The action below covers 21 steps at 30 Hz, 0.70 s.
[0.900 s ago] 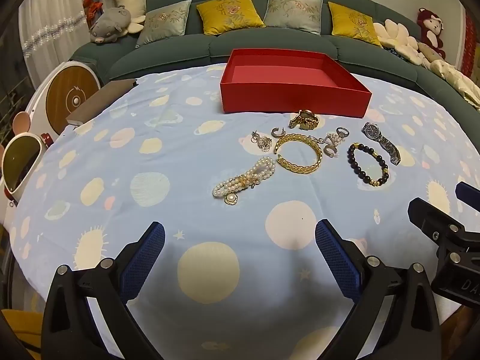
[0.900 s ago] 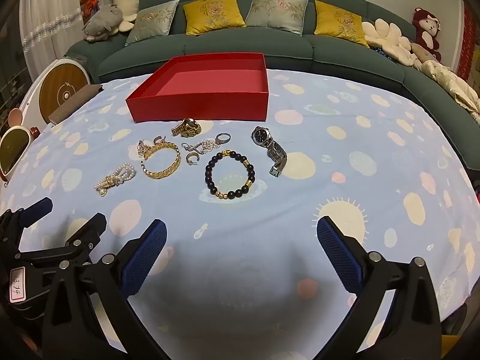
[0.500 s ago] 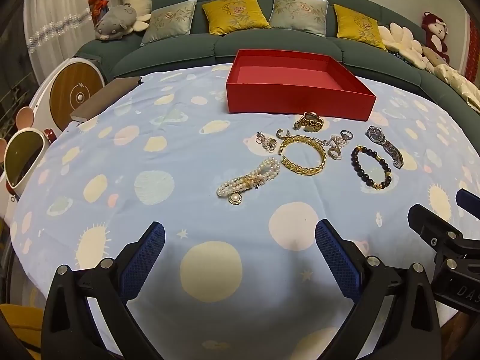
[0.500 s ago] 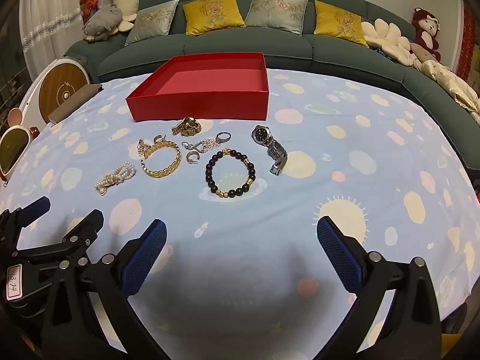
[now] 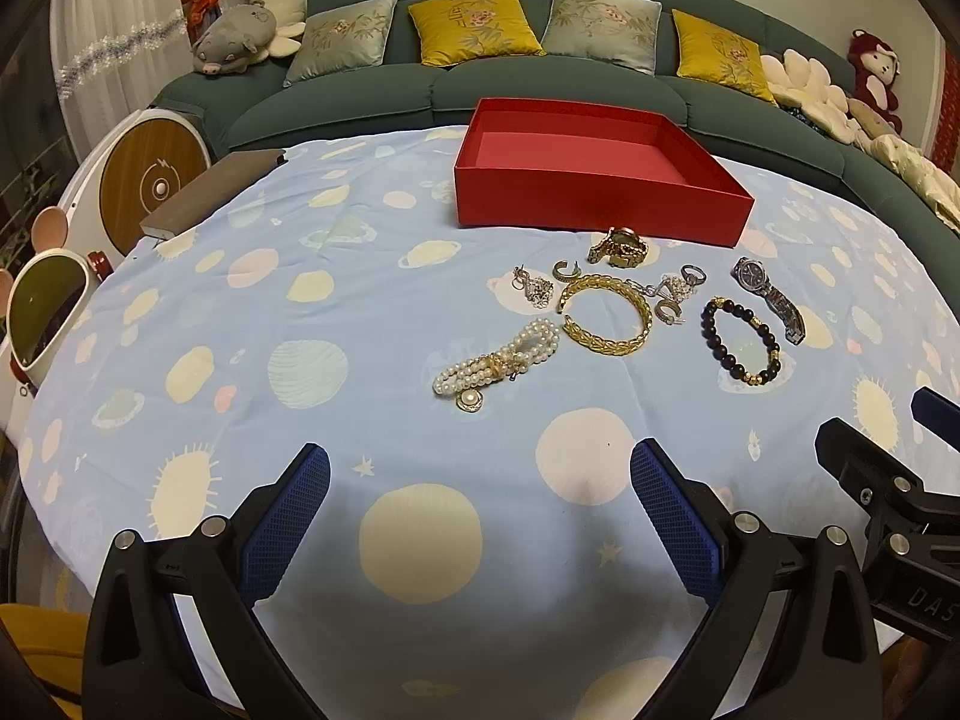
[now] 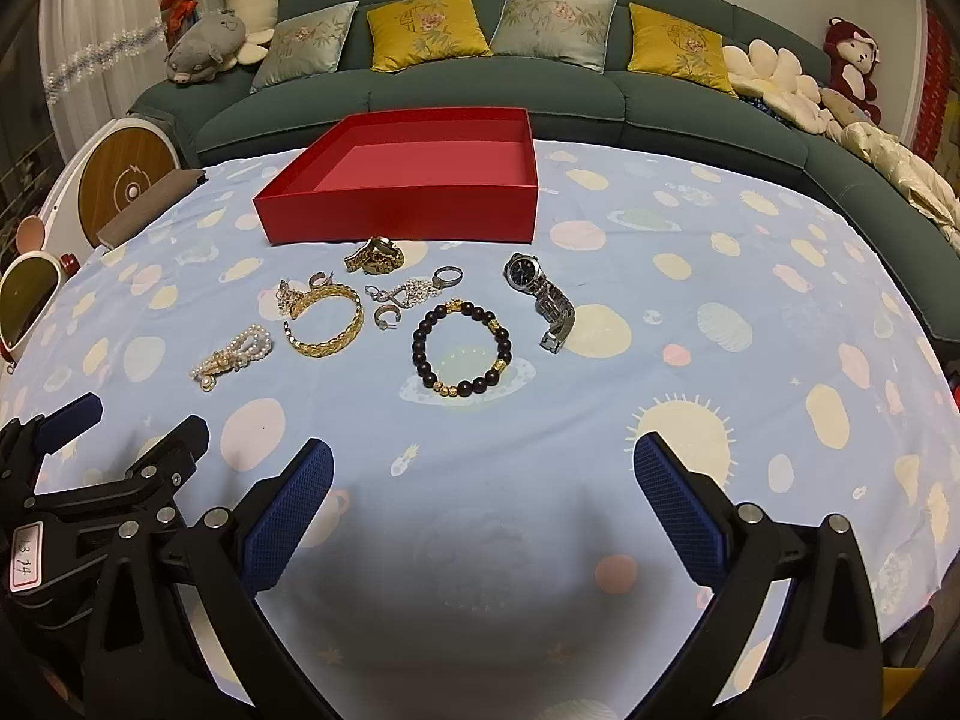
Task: Organize jewelry
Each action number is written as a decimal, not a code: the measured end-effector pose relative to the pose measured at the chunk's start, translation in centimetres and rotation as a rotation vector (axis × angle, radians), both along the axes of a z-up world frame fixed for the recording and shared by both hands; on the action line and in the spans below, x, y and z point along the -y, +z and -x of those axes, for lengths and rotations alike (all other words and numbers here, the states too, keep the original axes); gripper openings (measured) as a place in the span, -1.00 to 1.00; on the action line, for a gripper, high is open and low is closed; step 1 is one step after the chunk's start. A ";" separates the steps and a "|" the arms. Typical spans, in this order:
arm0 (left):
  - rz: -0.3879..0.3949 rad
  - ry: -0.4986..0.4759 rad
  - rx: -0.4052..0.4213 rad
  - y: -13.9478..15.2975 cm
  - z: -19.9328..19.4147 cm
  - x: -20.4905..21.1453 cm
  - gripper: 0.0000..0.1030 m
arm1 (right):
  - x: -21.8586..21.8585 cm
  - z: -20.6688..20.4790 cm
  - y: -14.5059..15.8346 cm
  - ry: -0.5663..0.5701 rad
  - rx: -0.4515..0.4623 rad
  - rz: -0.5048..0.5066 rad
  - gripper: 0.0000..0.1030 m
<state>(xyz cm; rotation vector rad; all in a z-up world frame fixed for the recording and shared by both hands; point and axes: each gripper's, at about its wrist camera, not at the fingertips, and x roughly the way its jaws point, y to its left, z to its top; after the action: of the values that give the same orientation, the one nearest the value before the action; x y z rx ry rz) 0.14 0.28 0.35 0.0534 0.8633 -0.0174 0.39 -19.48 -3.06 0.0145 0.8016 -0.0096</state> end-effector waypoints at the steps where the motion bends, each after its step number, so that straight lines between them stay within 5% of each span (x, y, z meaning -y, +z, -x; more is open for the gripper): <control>1: 0.001 0.000 0.001 0.1 0.0 0.0 0.90 | 0.0 0.0 0.0 0.000 0.001 0.001 0.90; 21: 0.009 0.003 0.002 0.8 0.0 0.5 0.90 | 0.2 0.6 0.2 -0.005 0.007 -0.002 0.90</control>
<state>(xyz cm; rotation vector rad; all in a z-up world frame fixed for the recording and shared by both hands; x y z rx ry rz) 0.12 -0.22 1.11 0.0441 0.8617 -0.0183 -0.23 -19.72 -2.84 0.0187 0.7949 -0.0131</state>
